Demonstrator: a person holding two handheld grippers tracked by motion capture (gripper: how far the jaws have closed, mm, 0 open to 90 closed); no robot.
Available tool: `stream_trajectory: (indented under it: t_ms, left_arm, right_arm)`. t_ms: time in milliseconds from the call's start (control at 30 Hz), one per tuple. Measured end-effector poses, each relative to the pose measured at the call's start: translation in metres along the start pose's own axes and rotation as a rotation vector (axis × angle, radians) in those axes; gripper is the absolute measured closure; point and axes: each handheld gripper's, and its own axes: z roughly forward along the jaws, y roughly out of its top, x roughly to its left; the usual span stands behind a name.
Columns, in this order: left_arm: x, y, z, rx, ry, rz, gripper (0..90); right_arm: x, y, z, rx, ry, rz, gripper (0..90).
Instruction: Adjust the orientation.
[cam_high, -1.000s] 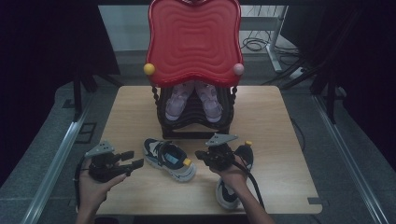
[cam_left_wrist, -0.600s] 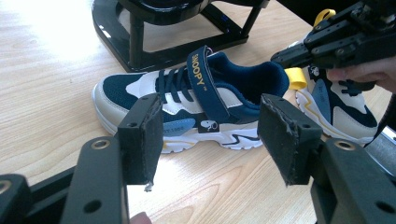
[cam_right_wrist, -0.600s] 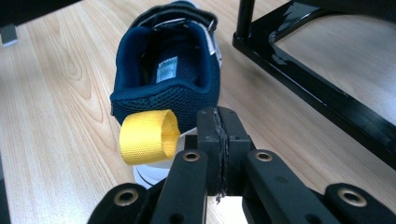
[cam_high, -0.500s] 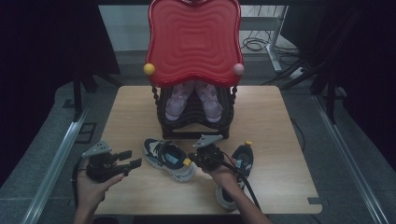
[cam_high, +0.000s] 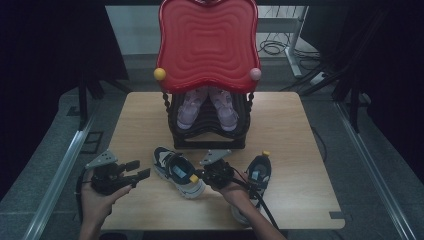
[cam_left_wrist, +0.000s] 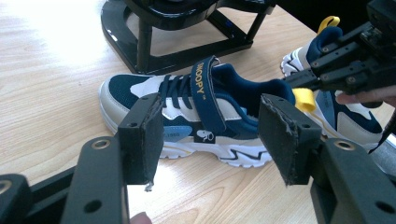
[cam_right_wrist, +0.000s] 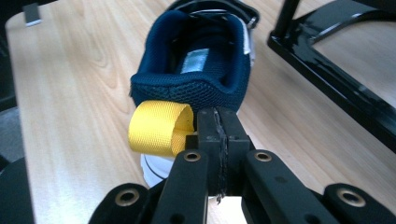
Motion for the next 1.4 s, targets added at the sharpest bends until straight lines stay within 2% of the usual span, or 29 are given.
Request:
stream_trajectory:
  t_ms: [300,567,833,1067,1400]
  left_arm:
    - [0.001,0.0,0.0,0.002,-0.007,0.003,41.1]
    - [0.002,-0.001,0.0,0.003,-0.007,0.002,41.1]
    - [0.001,-0.001,0.001,0.011,-0.01,0.004,41.0]
    - [0.003,-0.002,0.0,0.006,-0.005,-0.001,40.9]
    - [0.003,-0.001,-0.002,0.002,-0.005,0.001,40.9]
  right_arm:
    - [0.017,0.004,0.005,-0.002,0.05,-0.045,89.5]
    - [0.02,0.004,0.009,-0.01,0.089,-0.039,89.4]
    - [0.022,0.005,0.015,0.003,0.1,-0.044,89.4]
    - [0.032,0.006,0.021,-0.011,0.143,-0.05,89.1]
    - [0.047,0.014,0.032,-0.008,0.17,-0.08,89.2]
